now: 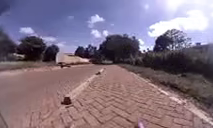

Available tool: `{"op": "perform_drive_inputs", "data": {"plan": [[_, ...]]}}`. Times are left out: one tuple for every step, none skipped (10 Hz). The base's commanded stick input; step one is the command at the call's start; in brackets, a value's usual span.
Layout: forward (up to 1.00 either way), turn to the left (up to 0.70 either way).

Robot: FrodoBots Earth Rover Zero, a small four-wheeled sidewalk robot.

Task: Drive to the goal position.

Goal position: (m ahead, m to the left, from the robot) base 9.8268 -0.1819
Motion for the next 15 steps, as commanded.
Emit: {"op": "perform_drive_inputs", "data": {"plan": [[1.00,-0.17],[1.00,-0.30],[1.00,-0.32],[1.00,-0.30],[1.00,0.00],[1.00,0.00],[1.00,0.00],[1.00,0.00],[1.00,0.00],[1.00,0.00],[1.00,0.00],[1.00,0.00],[1.00,0.00],[1.00,0.00],[1.00,0.00]]}}
